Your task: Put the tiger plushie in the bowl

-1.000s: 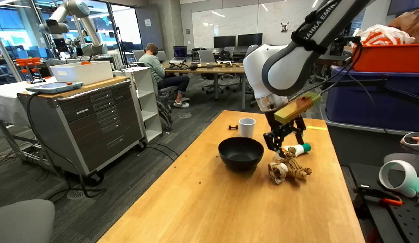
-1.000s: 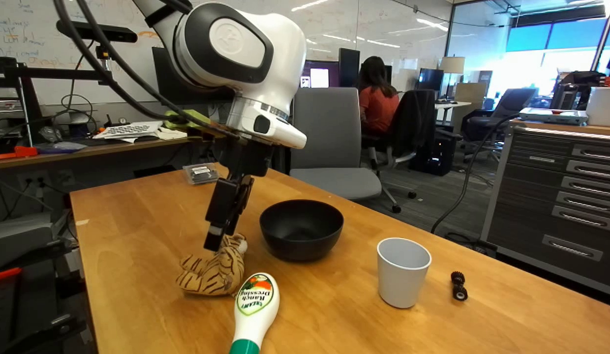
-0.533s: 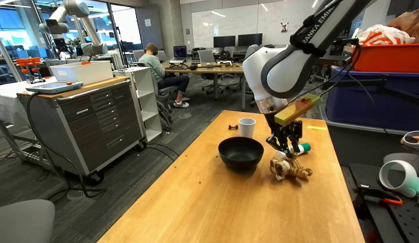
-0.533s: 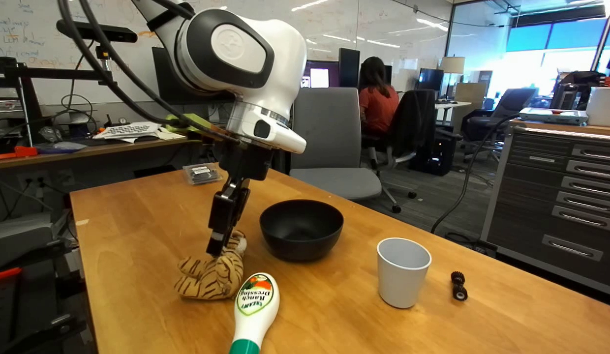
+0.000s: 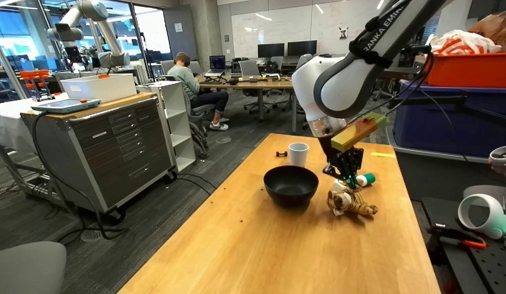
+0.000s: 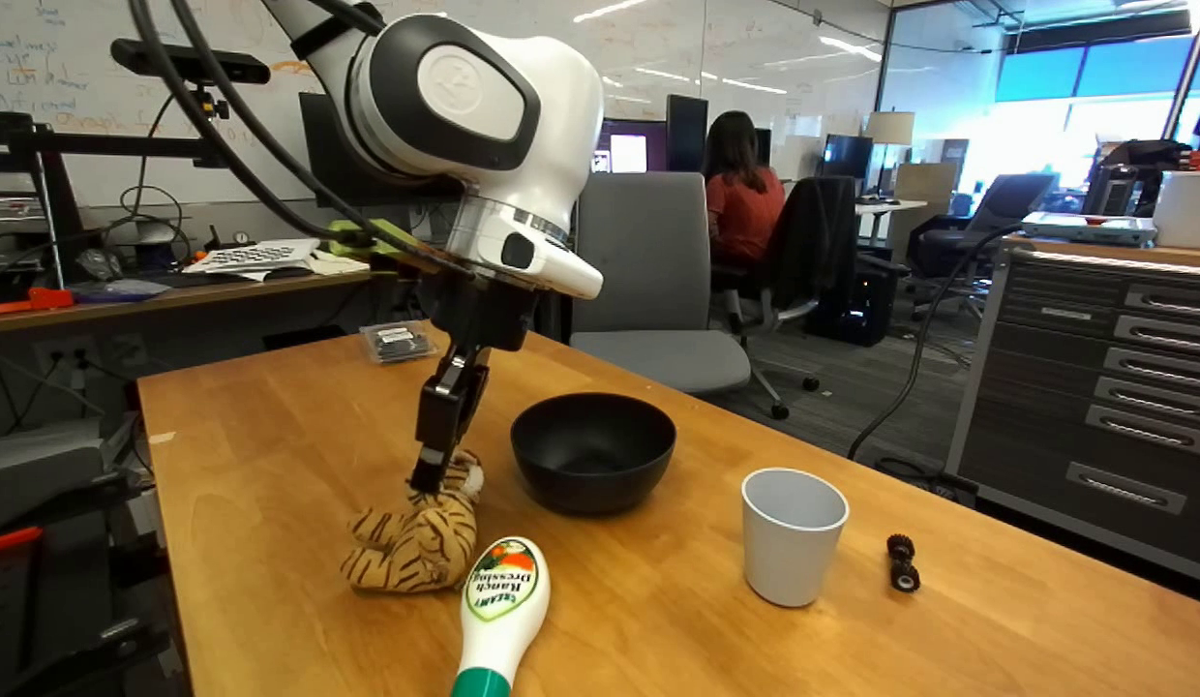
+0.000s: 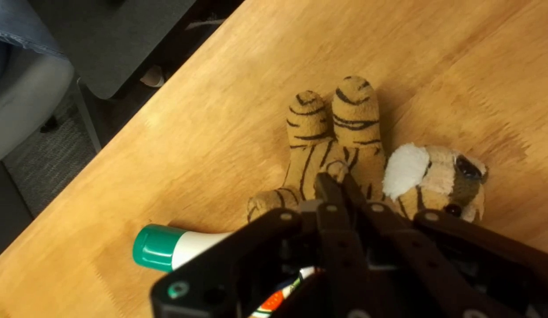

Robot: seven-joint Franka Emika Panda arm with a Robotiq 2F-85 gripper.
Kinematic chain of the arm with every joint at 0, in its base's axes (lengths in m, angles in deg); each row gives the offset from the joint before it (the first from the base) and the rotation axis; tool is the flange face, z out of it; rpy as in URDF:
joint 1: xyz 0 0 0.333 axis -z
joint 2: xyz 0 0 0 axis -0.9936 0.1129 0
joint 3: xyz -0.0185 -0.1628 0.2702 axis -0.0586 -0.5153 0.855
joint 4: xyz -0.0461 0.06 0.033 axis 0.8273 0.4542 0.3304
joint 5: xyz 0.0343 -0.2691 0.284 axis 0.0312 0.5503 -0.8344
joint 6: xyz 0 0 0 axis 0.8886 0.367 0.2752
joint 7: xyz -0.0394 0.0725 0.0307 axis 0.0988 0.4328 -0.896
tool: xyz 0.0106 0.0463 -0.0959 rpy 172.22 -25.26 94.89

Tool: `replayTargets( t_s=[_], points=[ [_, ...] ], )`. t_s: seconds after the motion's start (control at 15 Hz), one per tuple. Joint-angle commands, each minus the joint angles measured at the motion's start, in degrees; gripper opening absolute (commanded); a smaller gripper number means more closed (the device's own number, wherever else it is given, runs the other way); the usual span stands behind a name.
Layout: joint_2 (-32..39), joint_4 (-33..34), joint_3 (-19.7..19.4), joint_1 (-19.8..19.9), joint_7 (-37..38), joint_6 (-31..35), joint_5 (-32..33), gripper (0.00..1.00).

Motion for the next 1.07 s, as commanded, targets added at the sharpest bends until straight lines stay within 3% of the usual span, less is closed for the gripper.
replayTargets(
  t_s=[0.0,0.53,1.0],
  points=[
    [-3.3,0.4,1.2,0.0,-5.2,-5.2,-3.7,0.01],
    [-13.6,0.7,3.8,0.5,-17.0,-15.2,-12.9,0.01],
    [-18.4,5.2,3.1,1.3,-19.0,-14.4,-20.7,0.01]
  ],
)
